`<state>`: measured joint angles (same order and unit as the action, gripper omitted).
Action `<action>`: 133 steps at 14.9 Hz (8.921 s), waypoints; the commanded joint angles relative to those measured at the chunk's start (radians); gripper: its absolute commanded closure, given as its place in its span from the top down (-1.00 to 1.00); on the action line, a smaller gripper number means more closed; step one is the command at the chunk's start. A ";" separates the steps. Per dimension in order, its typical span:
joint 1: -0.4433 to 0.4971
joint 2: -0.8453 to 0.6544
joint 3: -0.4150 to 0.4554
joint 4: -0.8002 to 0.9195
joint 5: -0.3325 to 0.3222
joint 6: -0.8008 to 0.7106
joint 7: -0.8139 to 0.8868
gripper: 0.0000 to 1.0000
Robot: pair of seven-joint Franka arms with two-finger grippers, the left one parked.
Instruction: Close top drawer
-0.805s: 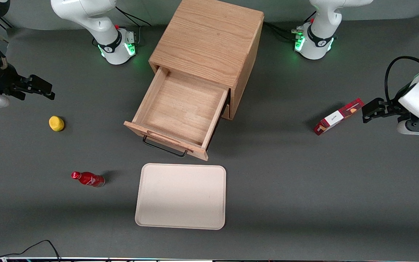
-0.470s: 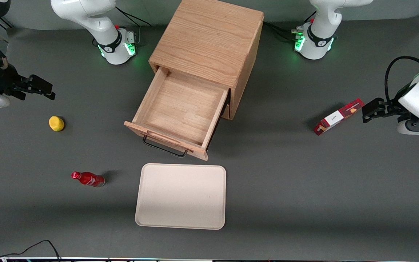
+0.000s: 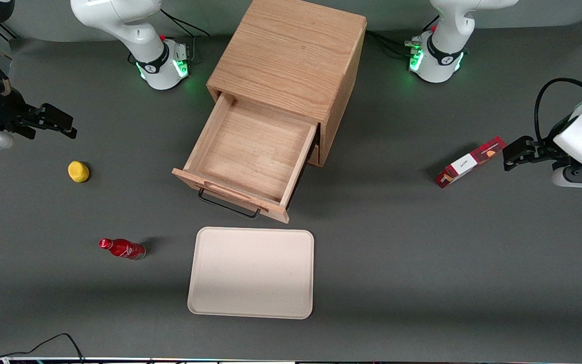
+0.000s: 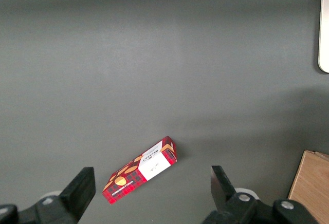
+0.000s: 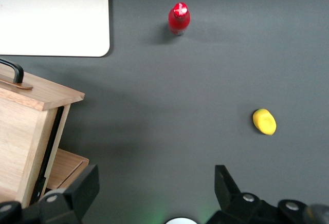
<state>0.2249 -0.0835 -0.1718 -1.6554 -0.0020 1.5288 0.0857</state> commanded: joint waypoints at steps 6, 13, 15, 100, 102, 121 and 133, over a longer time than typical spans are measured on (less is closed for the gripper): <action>-0.004 0.126 0.000 0.167 0.003 -0.029 0.020 1.00; -0.001 0.113 0.005 0.167 0.030 -0.081 -0.069 1.00; 0.001 0.135 0.005 0.184 0.037 -0.072 -0.130 1.00; 0.062 0.599 0.477 0.171 0.255 0.163 -0.598 1.00; 0.060 0.587 0.501 0.154 0.255 0.163 -0.561 1.00; 0.062 0.488 0.589 0.017 0.318 0.225 -0.483 1.00; 0.027 0.236 0.555 0.143 0.300 0.047 -0.134 1.00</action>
<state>0.2533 0.2547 0.3942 -1.5198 0.3104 1.6117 -0.2367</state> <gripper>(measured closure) 0.000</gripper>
